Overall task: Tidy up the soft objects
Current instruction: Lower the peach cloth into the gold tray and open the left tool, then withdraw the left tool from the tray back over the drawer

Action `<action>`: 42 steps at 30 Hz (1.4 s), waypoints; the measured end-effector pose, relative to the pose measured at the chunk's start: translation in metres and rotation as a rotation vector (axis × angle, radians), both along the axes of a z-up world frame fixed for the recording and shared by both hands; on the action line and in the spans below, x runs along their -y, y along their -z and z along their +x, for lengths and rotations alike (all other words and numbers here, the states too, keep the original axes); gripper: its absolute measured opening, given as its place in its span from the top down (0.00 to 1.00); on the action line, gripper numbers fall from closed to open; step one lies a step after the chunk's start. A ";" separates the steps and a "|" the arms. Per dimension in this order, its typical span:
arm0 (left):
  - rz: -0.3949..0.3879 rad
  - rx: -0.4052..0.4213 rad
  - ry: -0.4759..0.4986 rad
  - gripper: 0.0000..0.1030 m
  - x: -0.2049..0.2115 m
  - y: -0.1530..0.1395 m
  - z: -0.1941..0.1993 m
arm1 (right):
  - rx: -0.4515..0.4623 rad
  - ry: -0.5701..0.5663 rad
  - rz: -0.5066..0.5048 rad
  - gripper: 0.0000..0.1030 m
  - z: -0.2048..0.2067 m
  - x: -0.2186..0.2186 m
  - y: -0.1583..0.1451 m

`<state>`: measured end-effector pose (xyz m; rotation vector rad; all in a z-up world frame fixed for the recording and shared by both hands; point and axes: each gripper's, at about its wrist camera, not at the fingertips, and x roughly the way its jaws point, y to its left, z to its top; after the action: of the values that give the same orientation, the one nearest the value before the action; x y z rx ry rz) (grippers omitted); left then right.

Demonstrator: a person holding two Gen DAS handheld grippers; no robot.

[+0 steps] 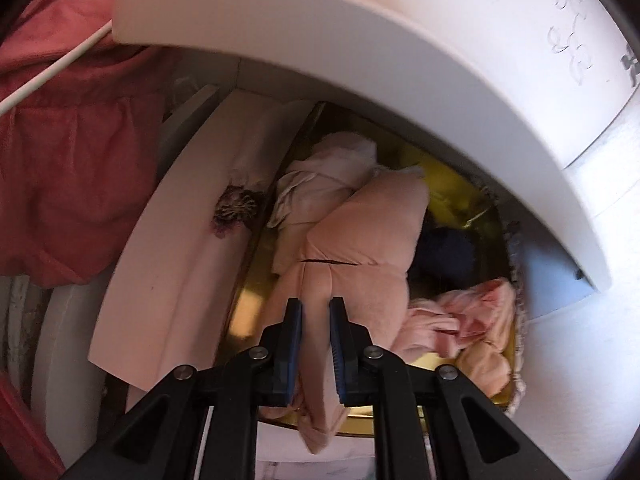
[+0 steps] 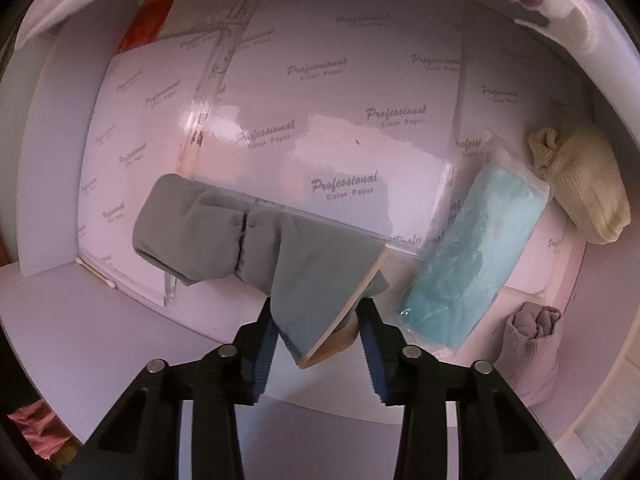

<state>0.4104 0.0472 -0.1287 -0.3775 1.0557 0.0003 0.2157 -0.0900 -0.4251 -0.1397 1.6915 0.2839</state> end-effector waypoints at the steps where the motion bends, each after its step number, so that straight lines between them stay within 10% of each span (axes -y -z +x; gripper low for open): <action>1: 0.003 -0.002 0.000 0.87 0.000 0.002 0.001 | 0.003 -0.005 -0.005 0.65 0.000 -0.002 0.000; 13: 0.156 -0.032 0.090 0.64 0.002 -0.007 0.004 | 0.022 -0.028 -0.041 0.67 -0.010 -0.011 0.002; 42: 0.290 0.108 0.122 0.62 0.008 -0.057 -0.115 | 0.038 -0.027 -0.048 0.67 -0.013 -0.013 0.002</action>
<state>0.2959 0.0393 -0.0720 -0.0501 0.9539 0.0236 0.2031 -0.0767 -0.4267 -0.2029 1.6601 0.2593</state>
